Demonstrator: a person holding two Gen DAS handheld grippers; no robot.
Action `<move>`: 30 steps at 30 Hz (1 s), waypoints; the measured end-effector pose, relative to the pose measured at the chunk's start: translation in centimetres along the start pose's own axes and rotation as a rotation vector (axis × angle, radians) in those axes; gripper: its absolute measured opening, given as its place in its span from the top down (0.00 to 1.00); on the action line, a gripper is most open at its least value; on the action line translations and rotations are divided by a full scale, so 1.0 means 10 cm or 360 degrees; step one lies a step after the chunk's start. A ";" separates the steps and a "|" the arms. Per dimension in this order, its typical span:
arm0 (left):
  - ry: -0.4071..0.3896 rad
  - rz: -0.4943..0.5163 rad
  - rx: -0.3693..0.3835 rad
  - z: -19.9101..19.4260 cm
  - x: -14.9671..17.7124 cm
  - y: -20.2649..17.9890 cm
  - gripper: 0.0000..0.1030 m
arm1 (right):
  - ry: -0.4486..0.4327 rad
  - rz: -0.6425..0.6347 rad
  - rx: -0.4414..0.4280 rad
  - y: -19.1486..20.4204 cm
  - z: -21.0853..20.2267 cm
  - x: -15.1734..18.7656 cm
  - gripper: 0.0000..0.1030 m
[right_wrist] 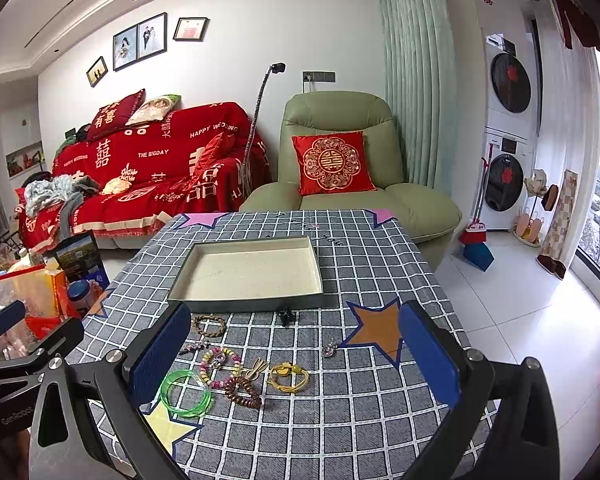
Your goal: Organize jewelry
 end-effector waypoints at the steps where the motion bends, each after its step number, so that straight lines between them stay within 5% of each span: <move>1: -0.0001 -0.0002 -0.0001 0.00 0.00 0.00 0.00 | 0.0001 0.0000 0.0001 0.00 0.00 0.00 0.00; 30: -0.0004 -0.0005 -0.0001 0.00 0.01 0.04 0.00 | -0.0006 -0.0008 0.0012 0.02 0.01 0.01 0.00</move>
Point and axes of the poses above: each gripper's, at about its wrist camera, not at the fingertips, and z roughly the way its jaws point, y to its left, x to its underside, the point moved 1 cm from there along z, roughly the way its jaws point, and after that the axes turned 4 degrees about -x, right-handed, at the moved point
